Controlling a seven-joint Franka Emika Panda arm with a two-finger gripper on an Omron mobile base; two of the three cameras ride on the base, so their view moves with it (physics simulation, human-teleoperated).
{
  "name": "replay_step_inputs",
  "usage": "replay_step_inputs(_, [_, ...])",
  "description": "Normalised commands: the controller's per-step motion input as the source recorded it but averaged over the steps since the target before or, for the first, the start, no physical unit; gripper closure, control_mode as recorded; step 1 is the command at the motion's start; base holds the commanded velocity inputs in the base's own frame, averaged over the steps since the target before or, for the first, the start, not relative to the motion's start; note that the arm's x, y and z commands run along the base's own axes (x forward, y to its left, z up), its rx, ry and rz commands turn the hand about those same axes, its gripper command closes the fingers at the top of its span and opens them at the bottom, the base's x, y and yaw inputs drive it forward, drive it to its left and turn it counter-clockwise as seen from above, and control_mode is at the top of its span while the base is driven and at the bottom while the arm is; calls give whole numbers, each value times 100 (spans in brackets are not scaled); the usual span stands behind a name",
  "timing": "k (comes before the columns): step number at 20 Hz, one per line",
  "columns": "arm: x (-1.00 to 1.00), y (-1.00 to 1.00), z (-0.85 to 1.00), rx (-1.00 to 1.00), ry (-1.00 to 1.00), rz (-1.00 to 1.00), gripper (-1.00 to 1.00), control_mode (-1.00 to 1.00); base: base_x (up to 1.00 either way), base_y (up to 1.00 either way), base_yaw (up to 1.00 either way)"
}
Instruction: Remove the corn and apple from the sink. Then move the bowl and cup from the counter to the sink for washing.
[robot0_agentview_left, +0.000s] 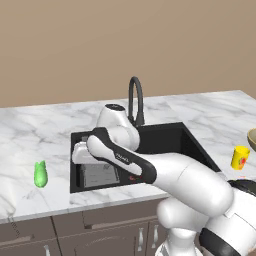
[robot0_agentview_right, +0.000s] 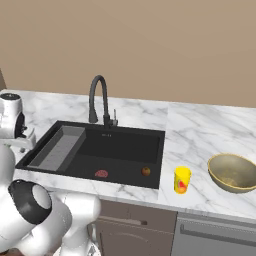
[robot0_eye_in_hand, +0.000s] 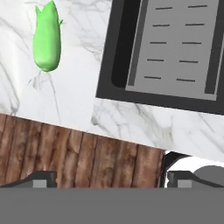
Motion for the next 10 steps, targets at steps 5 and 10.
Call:
replay_step_inputs(5, [-4,-40,3,-5,-12,0,-100,-100,0,0,0])
replay_step_inputs(10, [0,-40,1,-6,-10,0,-100,-100,0,0,0])
